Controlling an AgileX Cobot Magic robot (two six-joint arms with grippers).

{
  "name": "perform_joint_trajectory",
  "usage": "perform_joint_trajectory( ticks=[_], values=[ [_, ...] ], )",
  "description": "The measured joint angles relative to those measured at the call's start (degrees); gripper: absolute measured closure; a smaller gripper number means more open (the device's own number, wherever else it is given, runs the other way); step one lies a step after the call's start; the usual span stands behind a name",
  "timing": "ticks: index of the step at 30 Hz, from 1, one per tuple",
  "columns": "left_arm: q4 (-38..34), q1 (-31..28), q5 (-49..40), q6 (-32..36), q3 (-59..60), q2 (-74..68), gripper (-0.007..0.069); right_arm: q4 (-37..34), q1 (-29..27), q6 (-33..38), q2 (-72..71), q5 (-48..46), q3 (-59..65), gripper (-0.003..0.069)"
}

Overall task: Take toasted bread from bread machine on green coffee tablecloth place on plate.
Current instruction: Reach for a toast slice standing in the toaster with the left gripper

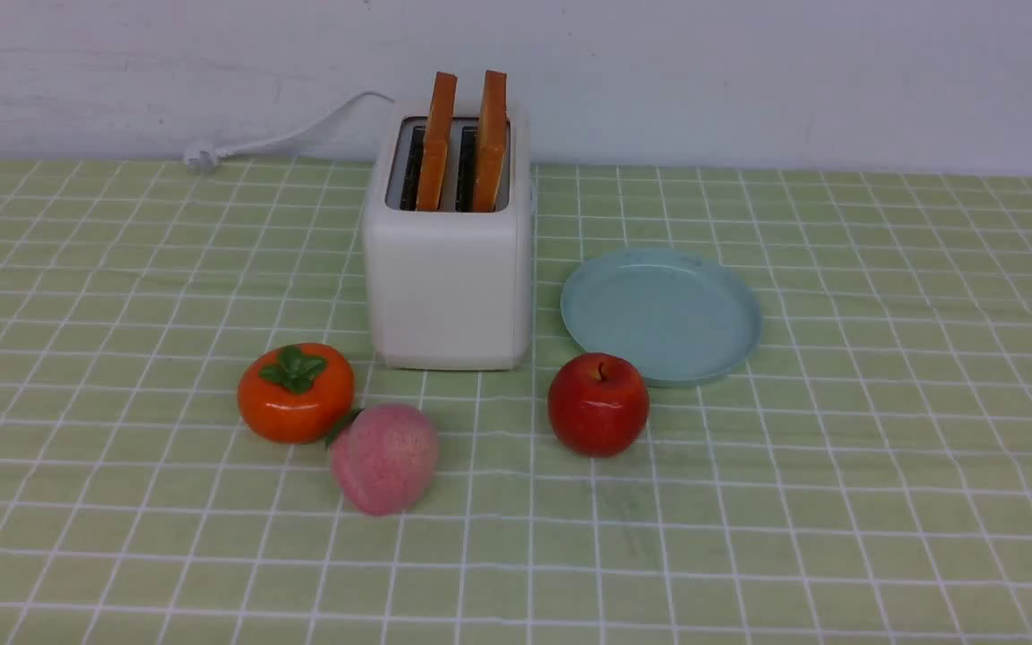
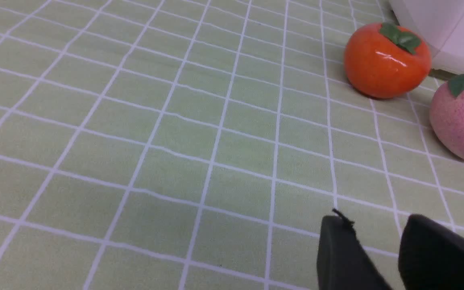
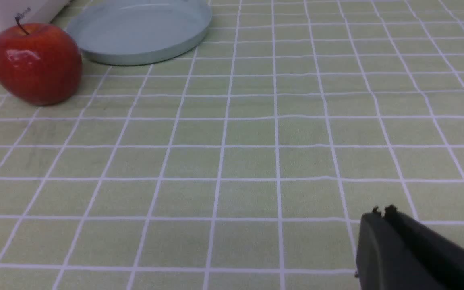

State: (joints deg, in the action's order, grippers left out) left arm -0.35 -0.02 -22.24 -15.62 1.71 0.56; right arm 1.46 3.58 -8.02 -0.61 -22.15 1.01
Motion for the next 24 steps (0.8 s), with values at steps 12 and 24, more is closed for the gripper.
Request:
perform_joint_trajectory(
  ticks=[12, 24],
  values=[
    [0.00, 0.00, 0.00, 0.00, 0.00, 0.00, 0.0393, 0.00, 0.00, 0.00, 0.00, 0.00, 0.00, 0.0661],
    [0.00, 0.00, 0.00, 0.00, 0.00, 0.00, 0.0389, 0.00, 0.00, 0.00, 0.00, 0.00, 0.00, 0.0661]
  ],
)
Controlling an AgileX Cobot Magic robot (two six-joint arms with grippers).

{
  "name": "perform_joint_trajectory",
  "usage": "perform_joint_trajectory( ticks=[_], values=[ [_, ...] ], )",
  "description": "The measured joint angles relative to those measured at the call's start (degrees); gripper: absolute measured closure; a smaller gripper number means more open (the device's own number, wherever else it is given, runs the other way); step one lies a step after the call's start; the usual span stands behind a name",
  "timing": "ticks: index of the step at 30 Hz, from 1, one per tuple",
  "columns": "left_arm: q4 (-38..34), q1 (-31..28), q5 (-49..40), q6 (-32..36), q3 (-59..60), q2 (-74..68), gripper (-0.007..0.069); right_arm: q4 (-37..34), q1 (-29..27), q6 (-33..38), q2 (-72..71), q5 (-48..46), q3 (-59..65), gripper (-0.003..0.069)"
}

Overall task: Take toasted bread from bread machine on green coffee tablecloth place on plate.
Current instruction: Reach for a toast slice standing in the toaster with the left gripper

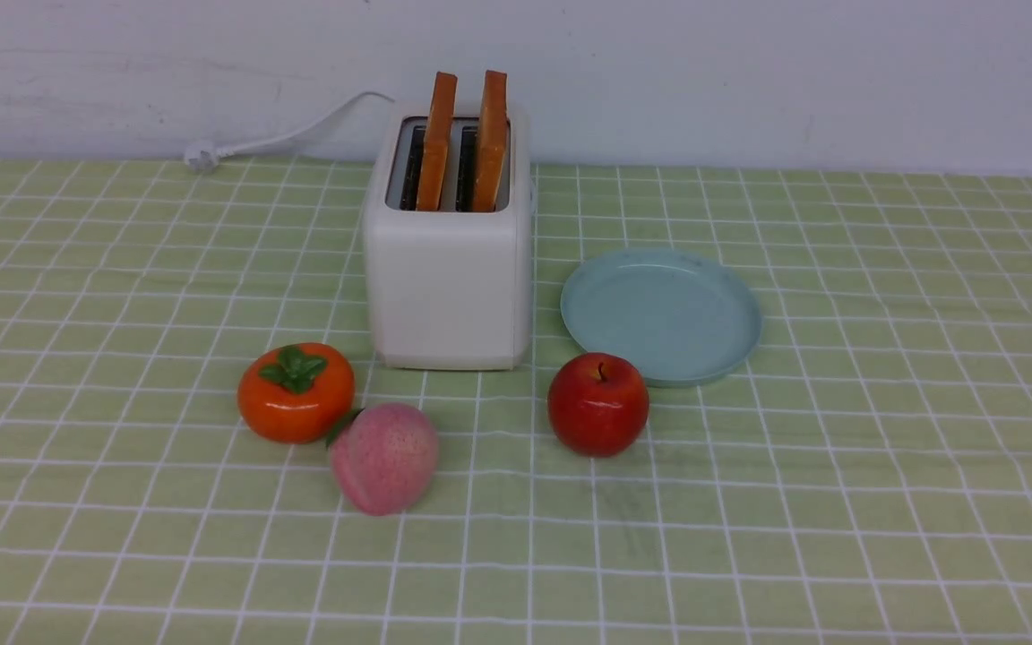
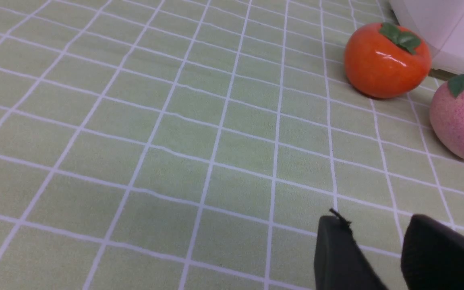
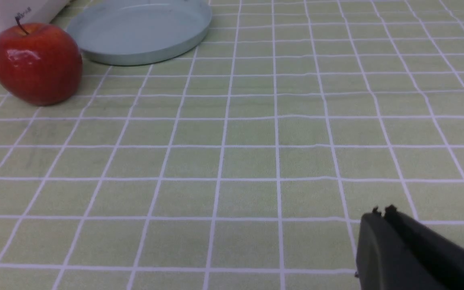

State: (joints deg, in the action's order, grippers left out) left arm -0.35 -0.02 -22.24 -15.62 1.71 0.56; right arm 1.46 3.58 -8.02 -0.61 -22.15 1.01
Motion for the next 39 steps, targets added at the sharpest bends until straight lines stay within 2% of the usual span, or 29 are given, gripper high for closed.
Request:
perform_joint_trajectory(
  ticks=[5, 8, 17, 26, 29, 33, 39],
  values=[
    [0.00, 0.00, 0.12, 0.00, 0.00, 0.00, 0.0387, 0.00, 0.00, 0.00, 0.00, 0.00, 0.00, 0.0661],
    [-0.30, 0.00, 3.05, -0.66, 0.00, 0.00, 0.0387, 0.00, 0.00, 0.00, 0.00, 0.00, 0.00, 0.0661],
    [-15.91, 0.00, 18.44, -14.03, 0.00, 0.00, 0.0387, 0.00, 0.00, 0.00, 0.00, 0.00, 0.00, 0.0661],
    [-20.64, 0.00, 24.94, -16.76, 0.00, 0.00, 0.0389, 0.00, 0.00, 0.00, 0.00, 0.00, 0.00, 0.0661],
    [-21.00, 0.00, 23.92, -17.13, -0.18, 0.00, 0.0428, 0.06, 0.00, 0.00, 0.00, 0.00, 0.00, 0.0661],
    [-19.05, 0.00, 16.29, -15.05, -6.93, 0.00, 0.0631, 0.08, 0.00, -1.12, 0.00, 2.39, 0.28, 0.0659],
    [-16.37, 0.00, 10.05, -4.17, -16.20, 0.00, 0.0638, -8.39, 0.00, -8.00, 0.00, 9.95, 0.47, 0.0657]
  ],
)
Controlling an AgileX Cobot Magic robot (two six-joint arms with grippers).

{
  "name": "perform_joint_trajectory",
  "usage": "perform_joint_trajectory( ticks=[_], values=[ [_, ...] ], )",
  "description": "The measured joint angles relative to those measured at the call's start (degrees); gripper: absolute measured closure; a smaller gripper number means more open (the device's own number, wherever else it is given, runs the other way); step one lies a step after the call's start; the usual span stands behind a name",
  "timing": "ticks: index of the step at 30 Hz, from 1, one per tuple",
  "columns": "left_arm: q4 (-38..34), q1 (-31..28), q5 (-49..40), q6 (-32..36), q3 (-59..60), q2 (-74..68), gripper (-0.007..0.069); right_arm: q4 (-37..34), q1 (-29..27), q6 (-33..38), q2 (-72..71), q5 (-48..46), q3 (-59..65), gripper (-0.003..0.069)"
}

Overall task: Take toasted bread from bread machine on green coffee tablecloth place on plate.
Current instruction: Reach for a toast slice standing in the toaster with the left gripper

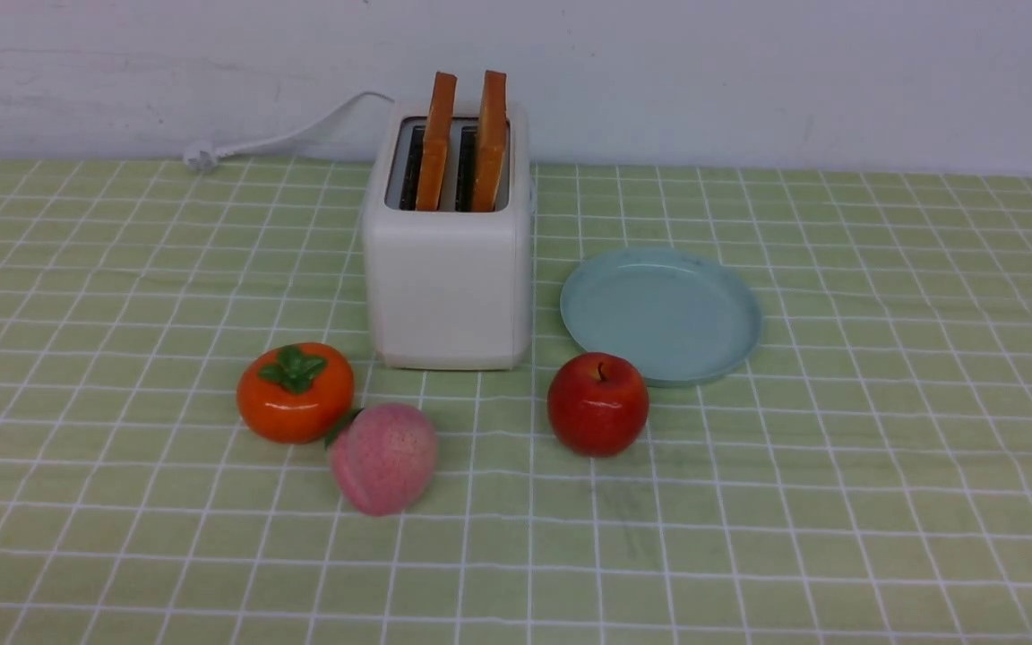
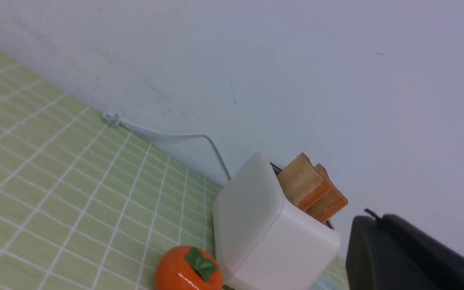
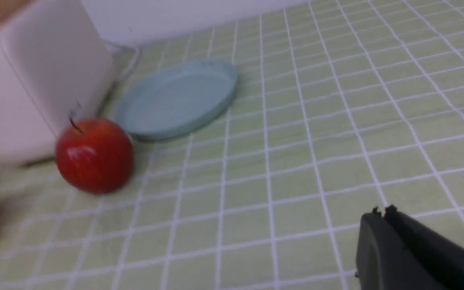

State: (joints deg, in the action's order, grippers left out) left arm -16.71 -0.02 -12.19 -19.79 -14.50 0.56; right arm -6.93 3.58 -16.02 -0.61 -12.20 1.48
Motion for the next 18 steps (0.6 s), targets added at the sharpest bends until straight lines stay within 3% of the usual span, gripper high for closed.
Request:
perform_joint_trajectory(
  ticks=[5, 9, 14, 18],
  values=[
    [-0.44, 3.19, -0.90, 4.50, -1.18, -2.54, 0.0638, -1.77, 0.00, -1.06, 0.00, 9.34, 0.00, 0.0653],
    [-0.51, 10.30, -2.63, 8.59, -1.18, -5.85, 0.0638, -1.90, 0.00, -1.23, 0.00, 14.74, 0.00, 0.0646],
    [-0.55, 15.51, -1.75, 10.74, -1.18, -10.81, 0.0638, -2.01, 0.00, -1.75, 0.00, 17.11, 0.00, 0.0643],
    [-0.73, 17.71, 5.29, 10.87, -1.84, -19.00, 0.0638, -0.89, 0.06, -6.56, 0.00, 15.99, -0.17, 0.0641]
  ],
)
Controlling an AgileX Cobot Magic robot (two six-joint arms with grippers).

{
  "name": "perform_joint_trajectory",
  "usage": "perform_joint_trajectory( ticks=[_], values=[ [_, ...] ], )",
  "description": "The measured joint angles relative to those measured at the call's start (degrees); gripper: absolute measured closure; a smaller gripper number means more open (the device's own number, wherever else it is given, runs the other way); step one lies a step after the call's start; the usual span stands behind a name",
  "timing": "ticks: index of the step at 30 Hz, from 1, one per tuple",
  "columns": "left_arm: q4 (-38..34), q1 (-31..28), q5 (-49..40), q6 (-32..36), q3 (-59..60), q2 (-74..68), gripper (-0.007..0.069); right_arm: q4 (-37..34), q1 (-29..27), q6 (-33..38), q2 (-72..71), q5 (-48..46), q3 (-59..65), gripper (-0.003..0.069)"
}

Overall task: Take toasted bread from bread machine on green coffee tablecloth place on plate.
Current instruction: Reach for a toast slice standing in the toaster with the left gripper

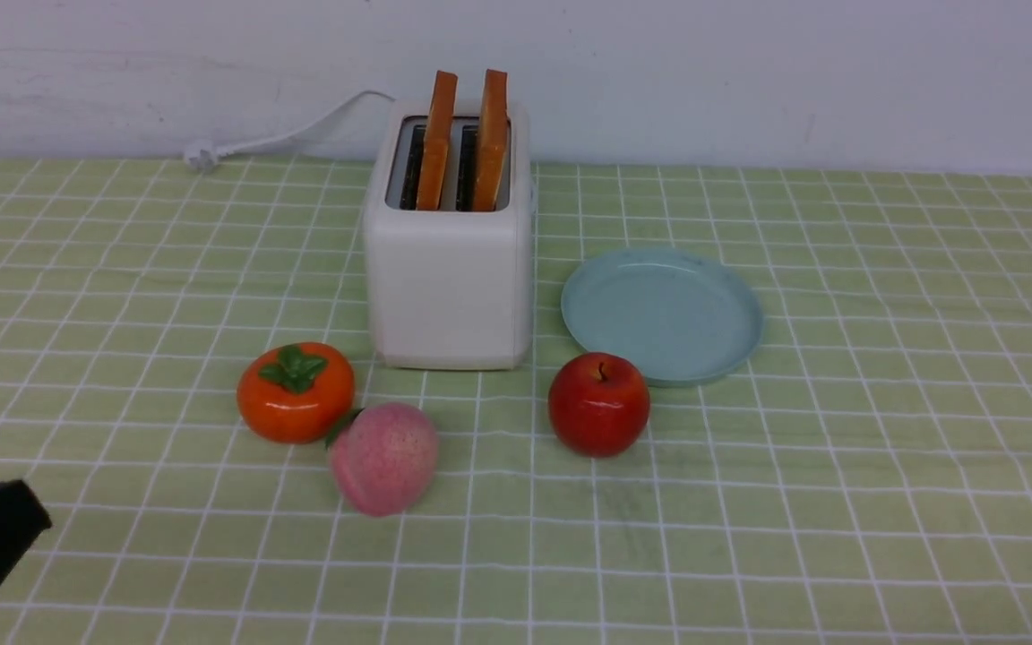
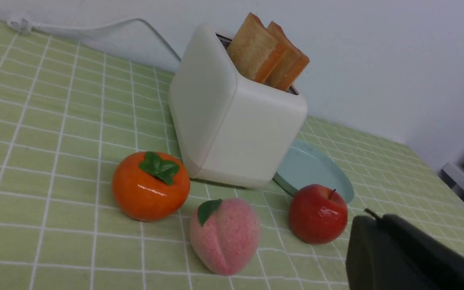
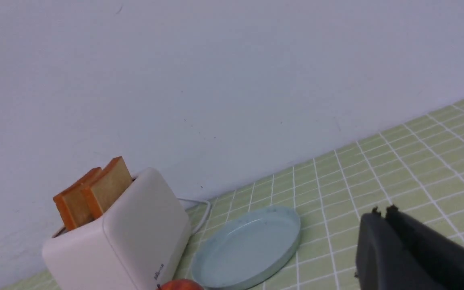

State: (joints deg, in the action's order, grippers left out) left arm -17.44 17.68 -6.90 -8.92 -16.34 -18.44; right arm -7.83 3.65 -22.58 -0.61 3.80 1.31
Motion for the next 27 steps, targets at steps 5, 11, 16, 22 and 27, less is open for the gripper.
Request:
perform_joint_trajectory(
  ticks=[5, 11, 16, 22, 27],
  values=[
    [-0.12, 0.27, 5.61, 0.06, -4.46, -10.97, 0.0638, 4.98, 2.74, -4.22, 4.99, -9.43, -6.32, 0.0641],
    [2.65, 0.27, 10.42, 0.18, -14.02, -28.36, 0.0638, 8.93, 13.30, -0.22, 17.76, -19.57, -19.22, 0.0638],
    [6.30, 0.27, 12.64, 0.18, -21.71, -39.70, 0.0638, 9.38, 21.12, 6.07, 24.66, -24.03, -28.24, 0.0638],
    [9.47, 2.43, 19.79, 0.04, -27.94, -49.46, 0.0638, 9.56, 26.69, 9.95, 29.20, -27.48, -34.82, 0.0638],
    [14.56, 5.59, 26.00, 0.04, -30.78, -56.77, 0.0600, 9.56, 27.00, 10.10, 29.34, -28.02, -35.34, 0.0638]
  ],
)
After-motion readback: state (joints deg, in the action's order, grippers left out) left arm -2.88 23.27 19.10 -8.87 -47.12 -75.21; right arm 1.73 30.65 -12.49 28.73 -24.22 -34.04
